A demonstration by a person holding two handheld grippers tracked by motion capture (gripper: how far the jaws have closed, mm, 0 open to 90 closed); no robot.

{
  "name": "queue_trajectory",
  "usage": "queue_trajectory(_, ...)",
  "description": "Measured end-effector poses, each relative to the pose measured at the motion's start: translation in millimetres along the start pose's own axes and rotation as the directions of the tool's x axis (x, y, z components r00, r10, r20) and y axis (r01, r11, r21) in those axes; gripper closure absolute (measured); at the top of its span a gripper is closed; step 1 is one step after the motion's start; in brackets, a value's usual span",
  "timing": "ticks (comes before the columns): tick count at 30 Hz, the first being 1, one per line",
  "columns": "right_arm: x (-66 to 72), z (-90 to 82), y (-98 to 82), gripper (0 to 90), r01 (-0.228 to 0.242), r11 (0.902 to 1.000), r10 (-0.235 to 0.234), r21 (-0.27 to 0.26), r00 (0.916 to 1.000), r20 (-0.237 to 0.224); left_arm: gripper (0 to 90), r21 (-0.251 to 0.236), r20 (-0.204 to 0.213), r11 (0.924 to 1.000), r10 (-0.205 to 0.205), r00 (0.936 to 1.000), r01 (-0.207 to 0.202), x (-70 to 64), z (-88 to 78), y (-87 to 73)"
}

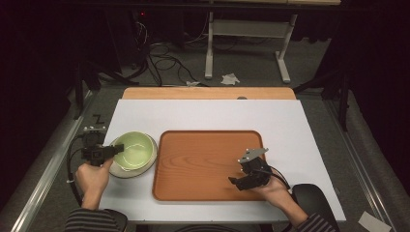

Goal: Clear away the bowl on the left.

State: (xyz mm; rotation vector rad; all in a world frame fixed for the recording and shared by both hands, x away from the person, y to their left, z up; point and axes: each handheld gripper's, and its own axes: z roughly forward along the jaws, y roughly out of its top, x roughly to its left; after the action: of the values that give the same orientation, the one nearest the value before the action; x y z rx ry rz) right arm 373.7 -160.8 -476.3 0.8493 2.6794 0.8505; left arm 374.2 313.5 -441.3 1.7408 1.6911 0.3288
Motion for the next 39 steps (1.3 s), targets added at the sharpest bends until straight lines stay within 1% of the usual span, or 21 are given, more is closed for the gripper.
queue_trajectory(3, -0.1, 0.1, -0.3, 29.5, 0.01, 0.9999, -0.01, 0.002, 0.9999, -0.001, 82.8, -0.01, 0.007, 0.9999, 0.002, 1.0, -0.002, -0.8, -2.8, 0.6)
queue_trajectory(5, -0.4, 0.2, -0.2, 29.5, 0.003, 1.0, -0.003, 0.0, 1.0, 0.0, 82.9, -0.024, 0.031, 0.9997, 0.001, 0.9995, 0.0, -2.6, -5.2, 1.8)
queue_trajectory(7, -0.6, 0.2, -0.3, 29.5, 0.004, 1.0, -0.004, 0.002, 1.0, 0.001, 82.9, -0.027, 0.031, 0.9996, 0.002, 0.9995, -0.001, -3.9, -5.8, 2.2)
queue_trajectory(8, -0.7, 0.4, -0.2, 29.5, 0.009, 1.0, -0.009, 0.002, 1.0, 0.0, 82.9, -0.03, 0.037, 0.9995, 0.013, 0.9992, -0.012, -6.5, -6.7, 2.9)
queue_trajectory(10, 0.0, 0.3, -0.1, 29.5, 0.003, 1.0, -0.003, 0.005, 1.0, -0.001, 82.9, -0.03, 0.043, 0.9994, 0.016, 0.9989, -0.015, -8.5, -7.2, 3.2)
queue_trajectory(11, 0.1, 0.5, 0.0, 29.5, 0.008, 1.0, -0.008, 0.005, 1.0, 0.001, 82.8, -0.029, 0.045, 0.9994, 0.02, 0.9988, -0.019, -9.8, -7.6, 3.4)
queue_trajectory(12, 0.7, 0.6, 0.1, 29.5, 0.003, 1.0, -0.003, 0.008, 1.0, -0.002, 82.8, -0.038, 0.05, 0.9988, 0.032, 0.9982, -0.03, -13.8, -8.5, 3.5)
queue_trajectory(13, 0.7, 0.6, 0.1, 29.5, 0.003, 1.0, -0.003, 0.008, 1.0, -0.002, 82.8, -0.038, 0.05, 0.9988, 0.032, 0.9982, -0.03, -13.8, -8.5, 3.5)
queue_trajectory(14, 0.1, 0.9, 0.0, 29.5, 0.011, 0.9999, -0.011, 0.005, 0.9999, -0.002, 82.8, -0.04, 0.05, 0.9984, 0.043, 0.9979, -0.041, -16.9, -9.5, 4.0)
queue_trajectory(18, -0.3, 0.8, -0.2, 29.5, 0.004, 1.0, -0.004, 0.003, 1.0, 0.0, 82.9, -0.045, 0.063, 0.9967, 0.07, 0.9956, -0.067, -25.7, -10.1, 5.2)
queue_trajectory(22, -0.5, 1.1, 0.1, 29.5, 0.011, 0.9999, -0.011, 0.005, 0.9999, -0.002, 82.8, -0.037, 0.079, 0.9953, 0.092, 0.9926, -0.089, -33.0, -8.1, 5.7)
queue_trajectory(26, -0.5, 1.0, -0.1, 29.5, 0.009, 0.9999, -0.009, 0.012, 1.0, -0.004, 82.8, -0.026, 0.102, 0.9949, 0.099, 0.9898, -0.097, -39.5, -5.0, 6.7)
queue_trajectory(27, -0.6, 1.6, 0.0, 29.5, 0.007, 1.0, -0.007, 0.005, 1.0, -0.005, 82.8, -0.025, 0.11, 0.9948, 0.1, 0.9889, -0.098, -40.9, -4.4, 7.0)
queue_trajectory(28, -1.1, 1.6, 0.0, 29.5, 0.014, 0.9999, -0.014, 0.007, 0.9999, -0.004, 82.8, -0.024, 0.114, 0.9946, 0.103, 0.9881, -0.101, -42.1, -3.9, 7.4)
queue_trajectory(31, -0.2, 1.9, 0.3, 29.5, 0.005, 0.9999, -0.005, 0.01, 1.0, -0.001, 82.8, -0.019, 0.126, 0.9936, 0.113, 0.9856, -0.111, -46.6, -1.7, 8.9)
queue_trajectory(32, -0.4, 1.8, 0.2, 29.5, 0.011, 0.9998, -0.011, 0.015, 0.9999, -0.001, 82.8, -0.017, 0.128, 0.9935, 0.114, 0.9852, -0.112, -48.3, -1.1, 9.2)
queue_trajectory(36, -0.2, 1.7, 0.4, 29.5, 0.014, 0.9998, -0.014, 0.015, 0.9999, 0.0, 82.7, -0.011, 0.141, 0.9911, 0.133, 0.9811, -0.133, -55.6, 0.8, 10.2)
queue_trajectory(37, 0.1, 1.8, 0.4, 29.5, 0.014, 0.9997, -0.014, 0.019, 0.9999, 0.002, 82.7, -0.008, 0.149, 0.9899, 0.141, 0.9787, -0.142, -58.9, 1.7, 10.7)
queue_trajectory(38, -0.1, 2.3, 0.1, 29.5, 0.015, 0.9997, -0.015, 0.02, 0.9999, -0.001, 82.7, -0.006, 0.151, 0.9897, 0.142, 0.9782, -0.143, -60.2, 2.1, 10.9)
queue_trajectory(39, -0.1, 2.3, 0.1, 29.5, 0.014, 0.9997, -0.014, 0.02, 0.9999, -0.001, 82.7, -0.002, 0.155, 0.9883, 0.151, 0.9762, -0.153, -63.1, 3.5, 11.4)
